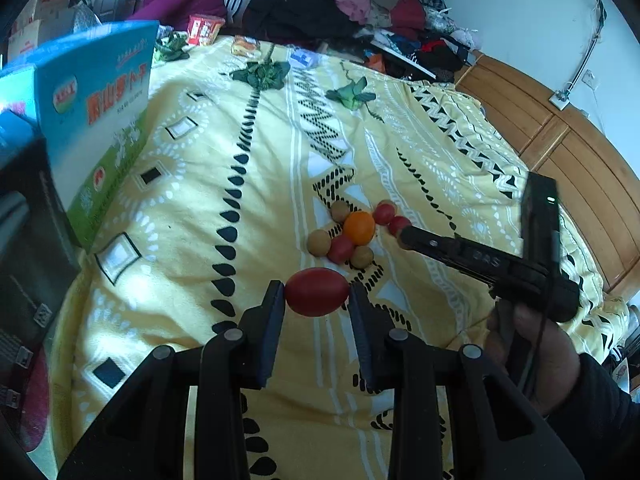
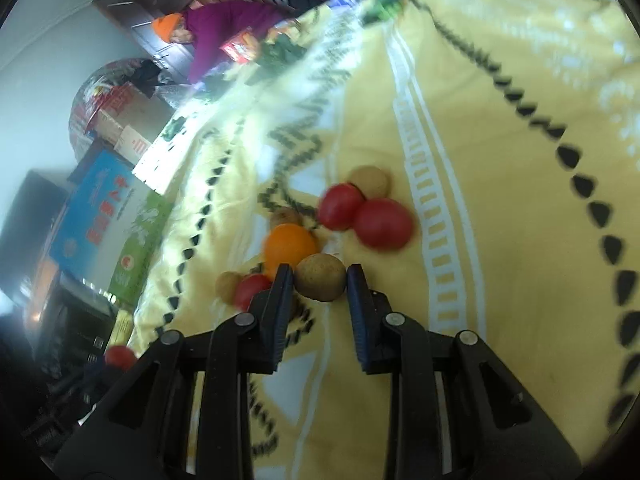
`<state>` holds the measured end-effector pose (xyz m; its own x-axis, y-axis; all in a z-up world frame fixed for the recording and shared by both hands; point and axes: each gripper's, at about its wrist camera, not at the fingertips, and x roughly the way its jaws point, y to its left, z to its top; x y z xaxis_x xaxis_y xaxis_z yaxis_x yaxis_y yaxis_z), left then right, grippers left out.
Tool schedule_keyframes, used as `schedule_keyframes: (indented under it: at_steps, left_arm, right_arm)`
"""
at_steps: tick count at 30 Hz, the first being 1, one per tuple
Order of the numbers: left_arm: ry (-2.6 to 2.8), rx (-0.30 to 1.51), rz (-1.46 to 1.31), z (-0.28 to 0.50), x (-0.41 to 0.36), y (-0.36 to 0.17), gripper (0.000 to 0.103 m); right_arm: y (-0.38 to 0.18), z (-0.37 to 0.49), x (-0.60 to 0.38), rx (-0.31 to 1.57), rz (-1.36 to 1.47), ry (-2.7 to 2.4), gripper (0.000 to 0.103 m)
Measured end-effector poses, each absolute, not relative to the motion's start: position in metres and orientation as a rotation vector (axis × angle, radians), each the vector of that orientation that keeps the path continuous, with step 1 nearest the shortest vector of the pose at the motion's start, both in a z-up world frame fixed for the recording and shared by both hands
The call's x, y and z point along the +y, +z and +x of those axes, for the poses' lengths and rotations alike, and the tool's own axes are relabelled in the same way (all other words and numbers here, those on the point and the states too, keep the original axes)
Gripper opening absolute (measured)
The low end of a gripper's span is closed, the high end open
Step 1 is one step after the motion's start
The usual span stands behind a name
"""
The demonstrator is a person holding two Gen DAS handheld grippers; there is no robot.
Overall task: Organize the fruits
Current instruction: 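Grasp a brown kiwi from the pile with the right tool, then carry the tomato and kiwi in both tools over the steel bowl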
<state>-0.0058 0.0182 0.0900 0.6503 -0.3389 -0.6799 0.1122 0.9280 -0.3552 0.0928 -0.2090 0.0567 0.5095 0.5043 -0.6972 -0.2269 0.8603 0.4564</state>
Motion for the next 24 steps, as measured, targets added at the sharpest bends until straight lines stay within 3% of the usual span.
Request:
schedule_keyframes:
  at_steps: [11,24]
  left_arm:
    - [-0.129,0.641,-0.28,-0.056,0.073,0.168,0.033]
    - [0.277,0.499,-0.395,-0.163,0.261,0.217,0.033]
  right_arm:
    - [0.171,0.012,-0.128,0.721,0.035,0.575,0.028]
    - [0.229,-0.065,0.074,0.616,-0.222,0.828,0.028]
